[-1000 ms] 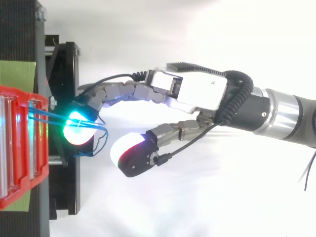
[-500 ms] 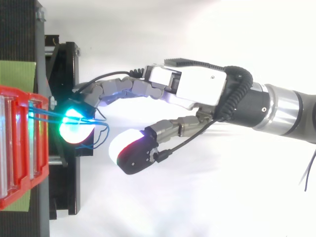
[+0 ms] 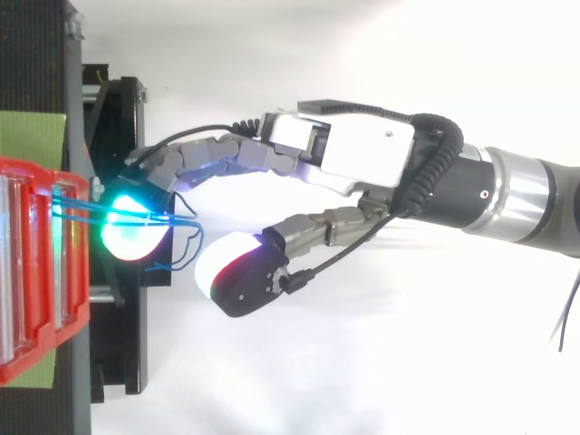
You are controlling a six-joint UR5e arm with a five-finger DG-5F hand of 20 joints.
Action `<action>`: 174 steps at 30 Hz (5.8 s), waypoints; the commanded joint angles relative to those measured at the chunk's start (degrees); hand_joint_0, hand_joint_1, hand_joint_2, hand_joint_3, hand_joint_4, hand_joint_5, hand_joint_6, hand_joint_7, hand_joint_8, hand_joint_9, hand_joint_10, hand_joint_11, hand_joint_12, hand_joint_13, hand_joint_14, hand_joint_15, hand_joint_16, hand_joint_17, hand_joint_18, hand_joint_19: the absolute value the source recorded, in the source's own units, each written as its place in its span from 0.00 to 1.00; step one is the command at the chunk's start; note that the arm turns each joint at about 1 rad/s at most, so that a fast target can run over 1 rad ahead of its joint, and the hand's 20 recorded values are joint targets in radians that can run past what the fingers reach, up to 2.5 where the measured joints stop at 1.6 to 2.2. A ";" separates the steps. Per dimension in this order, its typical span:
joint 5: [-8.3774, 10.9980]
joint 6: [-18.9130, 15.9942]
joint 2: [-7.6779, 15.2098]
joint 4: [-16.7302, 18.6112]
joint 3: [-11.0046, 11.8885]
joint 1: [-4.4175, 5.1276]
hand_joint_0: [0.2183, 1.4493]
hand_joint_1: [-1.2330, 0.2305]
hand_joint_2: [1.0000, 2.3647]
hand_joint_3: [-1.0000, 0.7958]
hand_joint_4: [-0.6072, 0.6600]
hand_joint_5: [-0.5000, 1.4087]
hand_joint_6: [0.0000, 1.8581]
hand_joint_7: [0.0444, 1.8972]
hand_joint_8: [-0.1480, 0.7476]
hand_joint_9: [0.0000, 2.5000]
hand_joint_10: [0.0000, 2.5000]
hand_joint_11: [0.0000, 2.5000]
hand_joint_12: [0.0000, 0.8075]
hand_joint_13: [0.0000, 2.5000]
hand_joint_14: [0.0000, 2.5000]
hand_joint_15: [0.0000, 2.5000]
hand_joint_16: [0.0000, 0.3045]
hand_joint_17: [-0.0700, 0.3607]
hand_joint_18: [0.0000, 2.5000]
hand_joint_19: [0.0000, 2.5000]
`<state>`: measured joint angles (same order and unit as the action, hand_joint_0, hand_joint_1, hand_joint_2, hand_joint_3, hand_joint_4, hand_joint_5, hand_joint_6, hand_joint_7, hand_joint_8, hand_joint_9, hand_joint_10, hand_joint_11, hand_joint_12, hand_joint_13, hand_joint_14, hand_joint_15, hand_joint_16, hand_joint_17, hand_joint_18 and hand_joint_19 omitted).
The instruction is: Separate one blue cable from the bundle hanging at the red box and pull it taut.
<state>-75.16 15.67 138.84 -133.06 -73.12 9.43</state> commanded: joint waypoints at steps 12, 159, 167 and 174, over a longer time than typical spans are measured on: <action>-0.34 -0.20 0.02 -2.55 0.52 -0.82 0.27 0.52 0.00 0.28 0.68 0.16 0.27 0.43 0.47 0.17 0.00 0.09 0.42 0.11 0.00 0.05 0.16 0.42 0.15 0.21; -3.06 4.20 -11.84 -32.79 3.07 -2.14 0.33 0.41 0.02 0.43 0.59 0.16 0.48 0.51 0.53 0.36 0.01 0.33 0.42 0.28 0.01 0.15 0.15 0.41 0.27 0.24; -2.71 4.20 -12.02 -33.49 3.07 -2.14 0.35 0.36 0.02 0.44 0.56 0.15 0.49 0.51 0.53 0.36 0.01 0.34 0.42 0.28 0.01 0.15 0.15 0.41 0.27 0.24; -2.63 4.29 -12.37 -33.49 3.07 -2.23 0.41 0.33 0.01 0.32 0.54 0.15 0.49 0.50 0.52 0.35 0.01 0.34 0.41 0.27 0.01 0.15 0.15 0.41 0.27 0.23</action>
<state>-77.87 19.89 126.66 -166.54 -70.05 7.23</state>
